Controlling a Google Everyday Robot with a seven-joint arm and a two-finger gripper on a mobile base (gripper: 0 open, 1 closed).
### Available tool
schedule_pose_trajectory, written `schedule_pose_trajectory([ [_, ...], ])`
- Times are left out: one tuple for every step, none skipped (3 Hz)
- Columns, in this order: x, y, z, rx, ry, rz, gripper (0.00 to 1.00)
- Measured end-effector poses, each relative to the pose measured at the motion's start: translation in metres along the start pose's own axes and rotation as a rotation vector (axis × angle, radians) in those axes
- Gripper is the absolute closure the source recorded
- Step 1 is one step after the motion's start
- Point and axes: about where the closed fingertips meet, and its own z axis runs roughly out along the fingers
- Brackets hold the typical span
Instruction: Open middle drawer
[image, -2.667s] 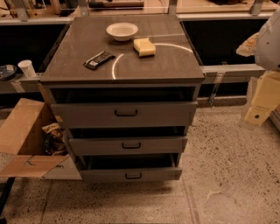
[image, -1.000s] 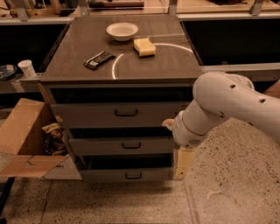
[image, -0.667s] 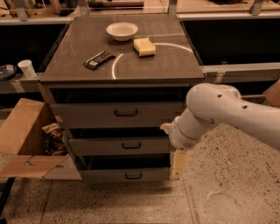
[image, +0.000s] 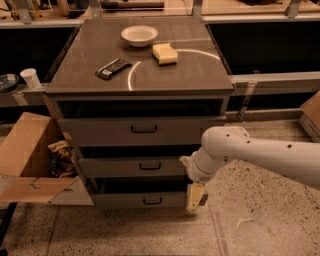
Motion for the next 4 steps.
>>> schedule_pose_trajectory([
  [0.015, -0.023, 0.051, -0.004, -0.019, 0.008, 0.0],
  [0.015, -0.023, 0.051, -0.004, -0.019, 0.008, 0.0],
  [0.023, -0.038, 0.06, 0.047, -0.019, -0.009, 0.0],
  [0.041, -0.073, 0.086, 0.135, 0.012, -0.056, 0.0],
])
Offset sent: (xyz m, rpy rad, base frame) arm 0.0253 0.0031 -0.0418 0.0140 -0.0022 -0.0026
